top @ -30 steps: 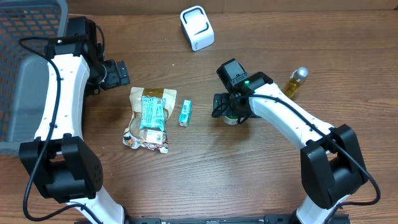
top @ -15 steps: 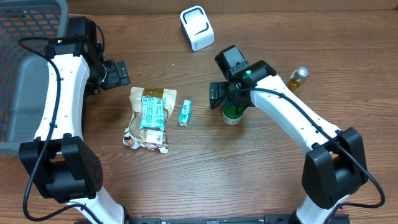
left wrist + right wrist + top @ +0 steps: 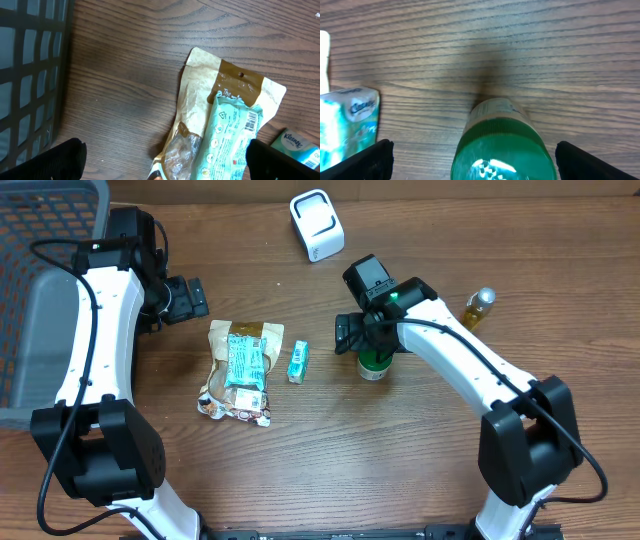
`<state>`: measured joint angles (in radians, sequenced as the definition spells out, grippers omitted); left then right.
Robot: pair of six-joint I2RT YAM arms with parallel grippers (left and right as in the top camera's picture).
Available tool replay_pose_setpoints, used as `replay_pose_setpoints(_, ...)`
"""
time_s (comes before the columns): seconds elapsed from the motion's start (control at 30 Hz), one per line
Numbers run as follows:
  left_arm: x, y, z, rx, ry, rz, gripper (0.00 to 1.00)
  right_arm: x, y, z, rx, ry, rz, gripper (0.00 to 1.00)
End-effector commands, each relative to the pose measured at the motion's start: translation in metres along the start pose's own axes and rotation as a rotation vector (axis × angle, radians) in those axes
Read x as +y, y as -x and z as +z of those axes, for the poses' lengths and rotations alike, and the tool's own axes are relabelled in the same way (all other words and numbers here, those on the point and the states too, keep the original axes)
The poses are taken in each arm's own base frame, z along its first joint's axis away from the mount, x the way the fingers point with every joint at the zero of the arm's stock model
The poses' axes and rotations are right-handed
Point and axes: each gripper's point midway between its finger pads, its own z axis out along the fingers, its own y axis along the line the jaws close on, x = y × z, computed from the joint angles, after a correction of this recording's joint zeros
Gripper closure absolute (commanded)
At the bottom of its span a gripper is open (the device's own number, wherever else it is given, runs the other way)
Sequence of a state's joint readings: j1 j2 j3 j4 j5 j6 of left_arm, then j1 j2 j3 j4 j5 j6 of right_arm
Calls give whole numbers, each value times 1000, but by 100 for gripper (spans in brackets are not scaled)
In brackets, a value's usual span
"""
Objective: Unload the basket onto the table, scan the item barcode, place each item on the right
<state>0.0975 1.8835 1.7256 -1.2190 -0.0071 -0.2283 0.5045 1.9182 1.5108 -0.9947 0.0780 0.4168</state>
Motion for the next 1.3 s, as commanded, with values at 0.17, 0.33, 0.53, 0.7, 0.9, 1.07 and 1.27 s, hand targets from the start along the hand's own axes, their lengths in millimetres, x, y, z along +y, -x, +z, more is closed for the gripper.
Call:
replay_pose_setpoints(0.17, -4, -1, -1, -1, -9, 22, 0, 0, -2, 22, 45, -22, -8, 0)
replay_pose_setpoints(0.33, -4, -1, -1, -1, -9, 22, 0, -2, -8, 35, 76, -39, -10, 0)
replay_pose_setpoints(0.53, -4, -1, -1, -1, -9, 22, 1, -6, -14, 39, 98, -51, -10, 0)
replay_pose_setpoints(0.7, -4, -1, -1, -1, -9, 21, 0, -17, -19, 38, 142, -53, 24, 2)
replay_pose_setpoints(0.9, -4, -1, -1, -1, -9, 22, 1, -16, -25, 40, 174, -25, 38, 10)
replay_pose_setpoints(1.07, -4, -1, -1, -2, -9, 22, 0, -17, -26, 42, 174, -26, 37, 13)
replay_pose_setpoints(1.27, -4, -1, -1, -2, -9, 22, 0, -19, -26, 43, 170, -36, 37, 21)
